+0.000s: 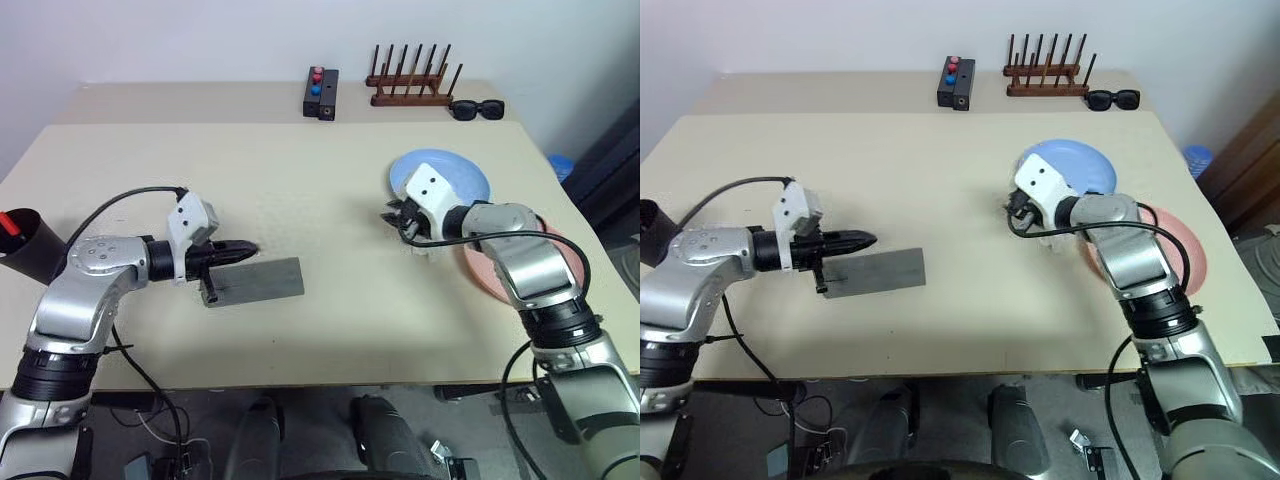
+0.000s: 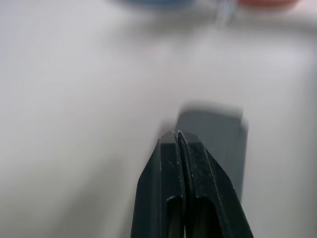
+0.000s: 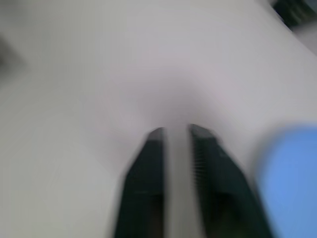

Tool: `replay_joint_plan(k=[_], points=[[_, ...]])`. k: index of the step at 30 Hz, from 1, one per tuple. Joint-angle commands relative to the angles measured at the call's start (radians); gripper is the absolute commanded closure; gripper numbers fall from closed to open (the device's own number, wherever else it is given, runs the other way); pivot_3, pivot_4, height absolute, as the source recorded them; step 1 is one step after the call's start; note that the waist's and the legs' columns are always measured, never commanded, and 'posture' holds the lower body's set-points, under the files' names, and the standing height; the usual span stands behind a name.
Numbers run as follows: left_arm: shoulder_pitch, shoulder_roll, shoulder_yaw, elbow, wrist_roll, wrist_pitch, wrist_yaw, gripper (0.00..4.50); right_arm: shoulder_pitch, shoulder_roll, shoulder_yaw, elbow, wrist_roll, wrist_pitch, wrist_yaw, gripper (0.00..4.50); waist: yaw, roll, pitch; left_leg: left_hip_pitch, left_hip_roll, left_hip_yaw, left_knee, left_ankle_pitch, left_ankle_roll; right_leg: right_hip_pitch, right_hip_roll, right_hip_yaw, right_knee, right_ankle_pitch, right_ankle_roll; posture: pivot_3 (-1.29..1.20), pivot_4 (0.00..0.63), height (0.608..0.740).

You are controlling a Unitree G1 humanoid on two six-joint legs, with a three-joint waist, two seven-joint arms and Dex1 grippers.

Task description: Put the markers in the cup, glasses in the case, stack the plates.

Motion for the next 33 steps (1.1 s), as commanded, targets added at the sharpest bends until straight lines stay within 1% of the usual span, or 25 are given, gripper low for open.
replay_joint_plan(k=[1, 2, 7, 10, 11, 13, 14, 15, 17, 18, 24, 26, 28, 31, 33], points=[[0.066, -0.016, 0.039, -0.147, -0.068, 0.006, 0.030, 4.50, -0.037, -0.014, 0.038, 0.101, -0.106, -0.105, -0.053, 1.67, -0.004, 0.000, 0.000, 0.000, 0.000, 0.000, 0.000, 0.000, 0.000, 0.000, 0.000, 0.000, 0.000, 0.000, 0.000, 0.00, 0.150, 0.740], [0.089, -0.022, 0.038, -0.177, -0.077, 0.006, 0.038, 4.50, -0.043, -0.012, 0.045, 0.137, -0.127, -0.127, -0.062, 1.23, -0.006, 0.000, 0.000, 0.000, 0.000, 0.000, 0.000, 0.000, 0.000, 0.000, 0.000, 0.000, 0.000, 0.001, 0.001, 0.00, 0.150, 0.740], [0.156, -0.085, 0.045, -0.287, -0.167, 0.026, 0.102, 4.50, -0.080, 0.019, 0.059, 0.314, -0.198, -0.205, -0.126, 1.23, -0.002, 0.000, 0.000, 0.001, 0.000, 0.000, 0.000, 0.000, 0.000, 0.000, 0.000, 0.001, 0.001, 0.000, 0.000, 0.00, 0.150, 0.740], [0.186, -0.106, 0.038, -0.340, -0.204, 0.042, 0.141, 4.50, -0.106, 0.040, 0.055, 0.404, -0.221, -0.239, -0.163, 1.23, -0.002, 0.000, 0.000, 0.002, 0.000, 0.000, 0.002, 0.000, 0.000, 0.002, 0.000, 0.001, 0.000, 0.000, -0.002, 0.00, 0.150, 0.740], [0.195, -0.107, 0.032, -0.352, -0.207, 0.043, 0.150, 4.50, -0.114, 0.044, 0.056, 0.429, -0.230, -0.256, -0.171, 1.45, -0.002, 0.000, 0.000, 0.003, 0.000, 0.000, 0.002, 0.000, 0.000, 0.003, 0.000, 0.001, 0.000, 0.000, -0.002, 0.00, 0.150, 0.740], [0.208, -0.106, 0.024, -0.363, -0.210, 0.044, 0.164, 4.50, -0.121, 0.049, 0.056, 0.455, -0.238, -0.282, -0.172, 2.06, -0.001, 0.000, 0.000, 0.005, 0.000, 0.000, 0.001, 0.000, 0.000, 0.005, 0.000, 0.001, 0.000, 0.000, -0.002, 0.00, 0.150, 0.740], [0.212, -0.105, 0.022, -0.365, -0.213, 0.043, 0.169, 4.50, -0.123, 0.052, 0.054, 0.461, -0.238, -0.290, -0.171, 2.52, -0.001, 0.000, 0.000, 0.005, 0.000, 0.000, 0.001, 0.000, 0.000, 0.006, 0.000, 0.001, -0.001, 0.000, -0.002, 0.00, 0.150, 0.740], [0.219, -0.108, 0.023, -0.369, -0.219, 0.041, 0.174, 4.50, -0.124, 0.055, 0.051, 0.461, -0.238, -0.294, -0.170, 3.13, -0.002, 0.000, 0.000, 0.006, 0.000, 0.000, 0.001, 0.000, 0.000, 0.006, 0.000, 0.001, -0.001, 0.000, -0.002, 0.00, 0.150, 0.740], [0.229, -0.112, 0.026, -0.361, -0.220, 0.031, 0.178, 4.50, -0.128, 0.058, 0.048, 0.461, -0.242, -0.309, -0.172, 4.15, -0.002, 0.000, 0.000, 0.006, 0.000, 0.000, 0.001, 0.000, 0.000, 0.006, 0.000, 0.001, -0.001, 0.000, -0.002, 0.00, 0.150, 0.740], [0.233, -0.112, 0.025, -0.352, -0.215, 0.023, 0.179, 4.50, -0.129, 0.057, 0.048, 0.461, -0.246, -0.315, -0.173, 4.48, -0.002, 0.000, 0.000, 0.006, 0.000, 0.000, 0.001, 0.000, 0.000, 0.006, 0.000, 0.001, -0.001, 0.000, -0.002, 0.00, 0.150, 0.740], [0.242, -0.126, 0.054, -0.321, -0.248, 0.009, 0.184, 4.50, -0.122, 0.036, 0.033, 0.388, -0.261, -0.349, -0.172, 4.48, -0.002, 0.000, 0.000, 0.006, 0.000, 0.000, 0.001, 0.000, 0.000, 0.006, 0.000, 0.001, -0.001, 0.000, -0.002, 0.00, 0.150, 0.740], [0.233, -0.128, 0.072, -0.314, -0.266, 0.014, 0.190, 4.50, -0.116, 0.014, 0.014, 0.324, -0.252, -0.342, -0.152, 4.48, -0.002, 0.001, 0.000, 0.006, 0.000, 0.000, 0.001, 0.000, 0.000, 0.006, 0.000, 0.001, -0.001, 0.000, -0.002, 0.00, 0.150, 0.740], [0.224, -0.124, 0.086, -0.307, -0.283, 0.023, 0.196, 4.50, -0.099, -0.019, -0.011, 0.248, -0.239, -0.326, -0.124, 4.48, -0.001, 0.001, 0.001, 0.006, 0.000, 0.000, 0.001, 0.000, 0.000, 0.006, 0.000, 0.001, -0.001, 0.000, -0.002, 0.00, 0.150, 0.740], [0.209, -0.109, 0.095, -0.295, -0.300, 0.029, 0.192, 4.50, -0.048, -0.087, -0.082, 0.116, -0.181, -0.273, -0.045, 4.48, 0.005, 0.001, 0.001, 0.006, 0.000, 0.000, 0.001, 0.000, 0.000, 0.006, 0.000, 0.001, -0.001, -0.001, -0.002, 0.00, 0.150, 0.740], [0.181, -0.098, 0.091, -0.273, -0.308, 0.035, 0.180, 4.50, 0.030, -0.176, -0.161, 0.001, -0.120, -0.250, 0.036, 4.48, 0.014, 0.001, 0.001, 0.005, 0.000, 0.000, 0.001, 0.000, 0.000, 0.007, 0.000, 0.000, -0.002, -0.001, -0.002, 0.00, 0.150, 0.740]])
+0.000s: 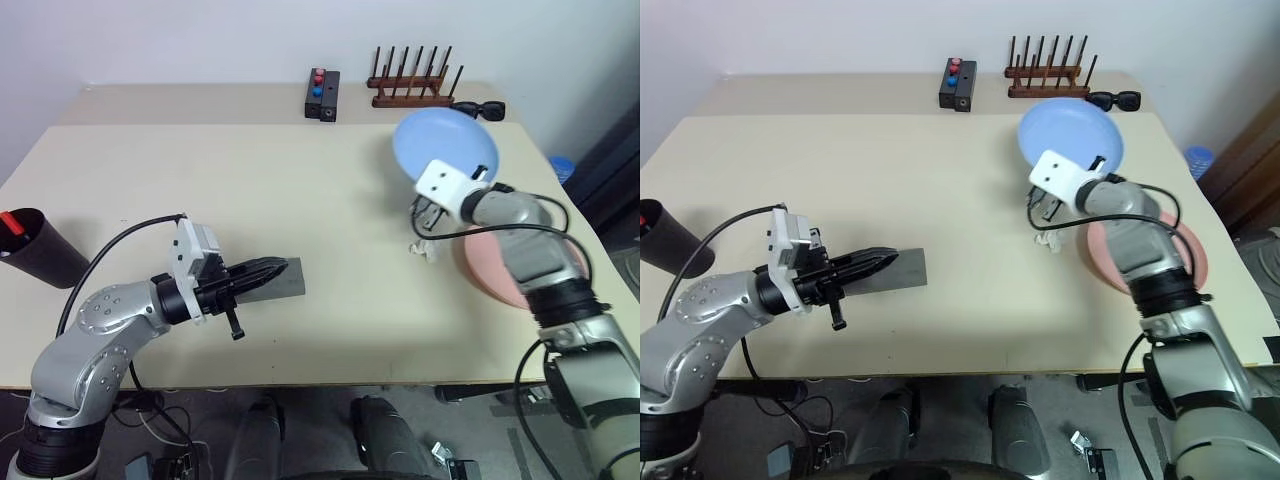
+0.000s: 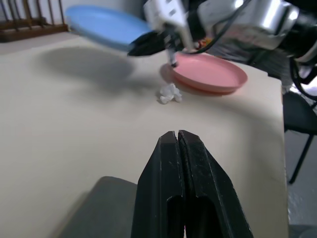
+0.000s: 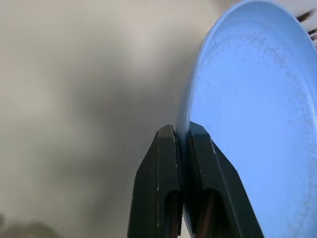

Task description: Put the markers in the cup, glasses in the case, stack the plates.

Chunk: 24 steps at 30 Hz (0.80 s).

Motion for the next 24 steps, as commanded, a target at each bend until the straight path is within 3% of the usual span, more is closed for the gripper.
replay_joint_plan(k=[1, 8, 11, 15, 18, 24], points=[[-0.048, 0.024, 0.015, 0.021, -0.031, -0.001, -0.021, 4.50, 0.128, -0.157, -0.174, -0.203, 0.107, 0.043, 0.142, 4.48, 0.010, 0.000, 0.000, 0.000, 0.000, 0.000, 0.000, 0.000, 0.000, 0.000, 0.000, 0.000, -0.001, 0.000, 0.000, 0.00, 0.150, 0.740], [-0.150, 0.024, -0.042, 0.127, -0.008, -0.021, -0.062, 4.50, 0.567, -0.373, -0.484, -0.425, 0.218, 0.134, 0.340, 4.48, 0.015, 0.000, 0.000, 0.002, -0.001, 0.002, 0.000, -0.001, 0.001, 0.002, -0.001, 0.001, -0.002, 0.000, 0.000, 0.00, 0.150, 0.740], [-0.177, 0.020, -0.068, 0.144, 0.003, -0.029, -0.078, 4.50, 0.680, -0.380, -0.530, -0.478, 0.230, 0.167, 0.358, 4.48, -0.001, 0.000, 0.000, 0.003, -0.001, 0.002, 0.001, -0.001, 0.001, 0.003, -0.001, 0.001, -0.002, 0.000, 0.000, 0.00, 0.150, 0.740], [-0.187, 0.015, -0.080, 0.144, 0.007, -0.030, -0.080, 4.50, 0.719, -0.363, -0.520, -0.508, 0.253, 0.218, 0.354, 4.48, -0.015, 0.000, 0.000, 0.003, -0.001, 0.002, 0.001, -0.001, 0.001, 0.003, -0.001, 0.001, -0.002, 0.000, 0.000, 0.00, 0.150, 0.740], [-0.180, 0.014, -0.077, 0.128, 0.001, -0.024, -0.076, 4.50, 0.711, -0.361, -0.499, -0.513, 0.265, 0.245, 0.347, 3.54, -0.011, 0.000, 0.000, 0.003, -0.001, 0.002, 0.001, -0.001, 0.001, 0.003, -0.001, 0.001, -0.002, 0.000, 0.000, 0.00, 0.150, 0.740], [-0.145, 0.028, -0.071, 0.099, 0.007, -0.018, -0.067, 4.50, 0.618, -0.353, -0.485, -0.550, 0.342, 0.283, 0.352, 0.52, -0.010, 0.000, 0.001, 0.003, -0.001, 0.002, 0.002, -0.001, 0.001, 0.003, -0.002, 0.001, -0.002, 0.000, 0.000, 0.00, 0.150, 0.740]])
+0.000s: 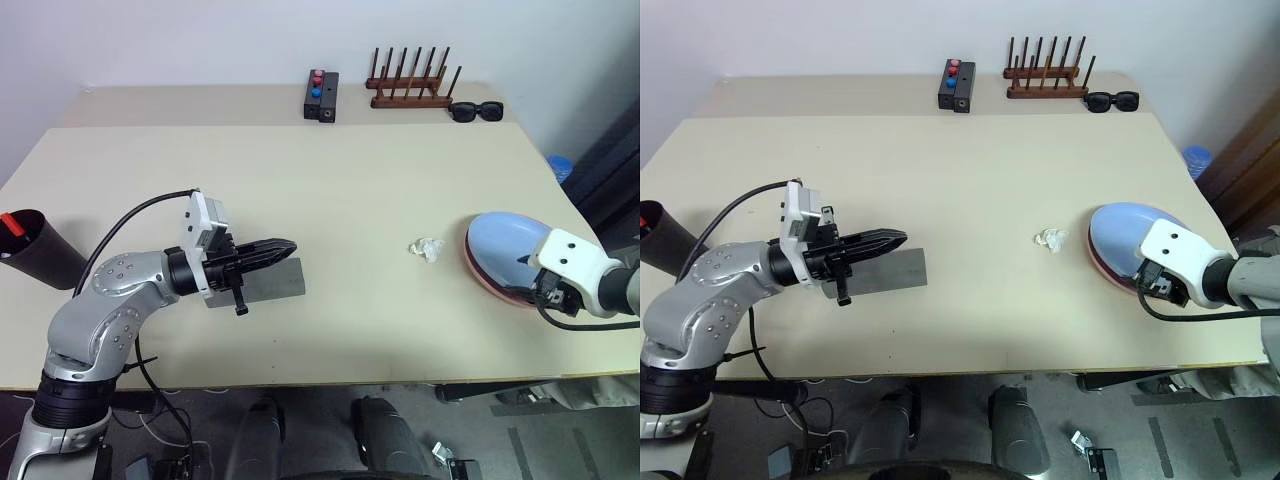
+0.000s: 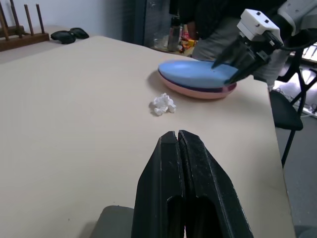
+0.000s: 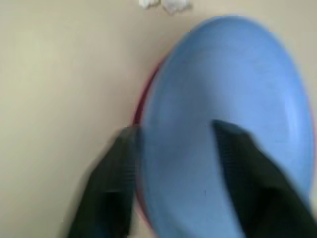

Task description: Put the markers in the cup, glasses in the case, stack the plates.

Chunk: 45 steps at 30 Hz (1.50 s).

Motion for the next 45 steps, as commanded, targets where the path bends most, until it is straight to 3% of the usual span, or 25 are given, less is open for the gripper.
replay_joint_plan(k=[1, 4, 12, 18, 21, 27, 35, 42, 45], points=[[0.020, 0.014, 0.011, -0.049, 0.003, -0.015, 0.004, 4.50, -0.097, 0.015, -0.009, -0.070, 0.099, 0.049, 0.004, 0.52, -0.003, 0.000, 0.000, 0.000, 0.000, 0.000, 0.000, 0.000, 0.000, 0.000, 0.000, 0.000, 0.000, 0.000, 0.000, 0.00, 0.150, 0.740], [0.035, 0.014, 0.008, -0.056, 0.010, -0.021, 0.007, 4.50, -0.201, 0.072, 0.070, -0.071, 0.138, 0.095, -0.029, 0.52, -0.004, 0.000, 0.000, 0.001, 0.000, 0.000, -0.001, 0.000, 0.000, 0.000, 0.000, 0.000, 0.000, 0.000, 0.000, 0.00, 0.150, 0.740], [0.090, 0.020, 0.018, -0.087, 0.022, -0.032, 0.012, 4.50, -0.381, 0.255, 0.334, 0.125, 0.016, 0.086, -0.188, 0.52, -0.001, -0.002, 0.000, -0.001, -0.001, 0.000, 0.000, 0.000, 0.000, 0.000, -0.001, 0.000, -0.001, 0.000, 0.000, 0.00, 0.150, 0.740], [0.166, 0.021, 0.040, -0.124, 0.022, -0.054, 0.020, 4.50, -0.453, 0.334, 0.402, 0.310, -0.059, 0.058, -0.282, 0.52, 0.000, -0.001, 0.001, -0.001, -0.001, 0.000, 0.000, 0.000, 0.000, -0.001, -0.001, 0.000, 0.000, 0.000, 0.000, 0.00, 0.150, 0.740], [0.194, 0.024, 0.047, -0.136, 0.022, -0.063, 0.021, 4.50, -0.469, 0.353, 0.412, 0.345, -0.068, 0.043, -0.285, 1.38, -0.001, -0.001, 0.001, -0.001, -0.001, 0.000, 0.000, 0.000, 0.000, 0.000, 0.000, 0.000, 0.000, 0.000, 0.000, 0.00, 0.150, 0.740], [0.223, 0.033, 0.055, -0.139, 0.022, -0.079, 0.016, 4.50, -0.486, 0.351, 0.395, 0.331, -0.065, 0.043, -0.274, 4.44, -0.001, -0.001, 0.001, -0.001, 0.000, 0.000, 0.000, 0.000, 0.000, 0.000, 0.000, 0.000, 0.000, 0.000, 0.000, 0.00, 0.150, 0.740], [0.247, 0.042, 0.044, -0.124, 0.051, -0.123, -0.006, 4.50, -0.459, 0.185, 0.238, 0.231, -0.012, 0.095, -0.212, 4.44, 0.004, -0.001, 0.001, -0.001, -0.001, 0.000, 0.000, 0.000, 0.000, 0.000, -0.001, 0.000, -0.001, 0.000, 0.000, 0.00, 0.150, 0.740], [0.174, 0.038, 0.001, -0.076, 0.064, -0.119, -0.025, 4.50, -0.246, -0.018, 0.093, 0.248, 0.020, 0.049, -0.093, 4.44, 0.006, -0.001, 0.001, -0.001, -0.001, 0.000, 0.000, 0.000, 0.001, 0.000, -0.001, 0.000, -0.001, 0.000, 0.000, 0.00, 0.150, 0.740], [0.123, 0.038, -0.019, -0.067, 0.070, -0.100, -0.011, 4.50, -0.200, -0.017, 0.089, 0.262, 0.028, 0.035, -0.087, 3.57, -0.004, 0.000, 0.001, -0.001, -0.001, 0.000, 0.000, 0.000, 0.001, 0.000, -0.001, 0.000, -0.001, 0.000, 0.000, 0.00, 0.150, 0.740]])
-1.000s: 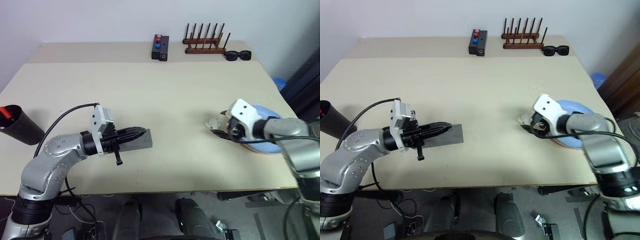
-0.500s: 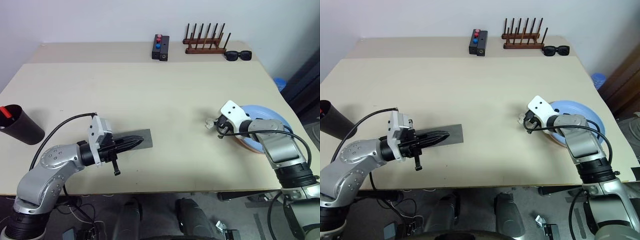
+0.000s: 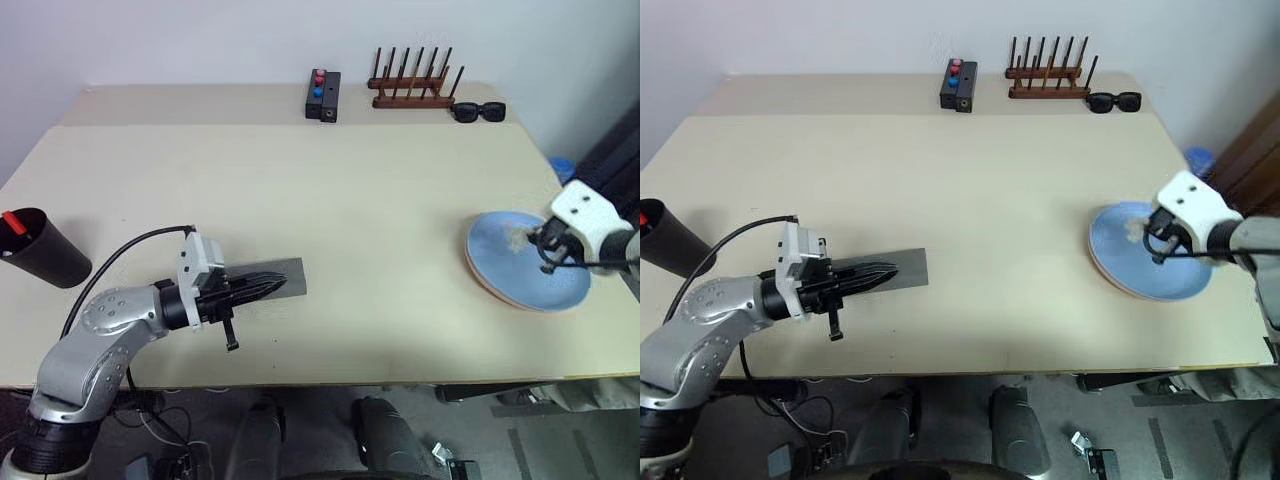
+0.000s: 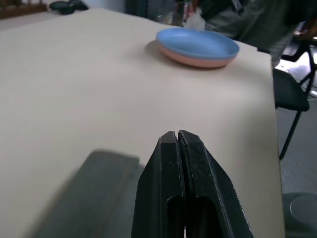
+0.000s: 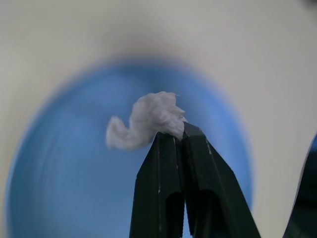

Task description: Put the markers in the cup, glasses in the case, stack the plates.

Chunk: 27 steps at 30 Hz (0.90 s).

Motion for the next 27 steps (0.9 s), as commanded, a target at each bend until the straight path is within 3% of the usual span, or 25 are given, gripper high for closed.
replay_joint_plan(k=[1, 5, 15, 22, 27], points=[[-0.045, 0.006, -0.015, -0.006, 0.012, 0.010, 0.014, 4.50, 0.021, -0.017, -0.029, -0.004, 0.008, -0.044, 0.011, 3.11, -0.002, 0.001, 0.000, 0.000, 0.000, 0.000, 0.000, 0.000, 0.000, 0.000, 0.000, 0.000, 0.000, 0.000, 0.000, 0.00, 0.150, 0.740], [-0.062, 0.005, -0.002, -0.027, 0.006, 0.040, 0.058, 4.50, -0.008, -0.013, -0.020, 0.022, -0.003, -0.119, -0.003, 1.08, -0.005, 0.002, 0.000, 0.000, 0.000, 0.000, 0.000, 0.000, 0.000, 0.000, 0.000, 0.000, 0.001, 0.000, 0.000, 0.00, 0.150, 0.740], [0.084, -0.003, 0.211, -0.115, 0.007, 0.094, 0.273, 4.50, -0.213, 0.094, 0.018, 0.124, 0.091, -0.223, 0.053, 1.08, -0.008, 0.002, 0.001, 0.001, 0.000, 0.000, -0.001, 0.000, 0.000, 0.000, 0.001, 0.001, 0.001, 0.000, 0.001, 0.00, 0.150, 0.740], [0.256, -0.040, 0.368, -0.204, 0.077, 0.085, 0.436, 4.50, -0.356, 0.263, 0.016, 0.206, 0.261, -0.131, 0.119, 1.08, 0.001, 0.001, 0.001, 0.001, 0.000, 0.000, -0.001, 0.000, 0.000, 0.000, 0.001, 0.000, 0.001, 0.000, 0.000, 0.00, 0.150, 0.740], [0.337, -0.069, 0.462, -0.245, 0.051, 0.084, 0.456, 4.50, -0.390, 0.308, 0.052, 0.313, 0.245, -0.174, 0.140, 1.08, 0.005, 0.000, 0.002, 0.000, 0.000, 0.000, 0.000, 0.000, 0.000, 0.001, 0.000, 0.000, 0.000, 0.000, 0.000, 0.00, 0.150, 0.740]])
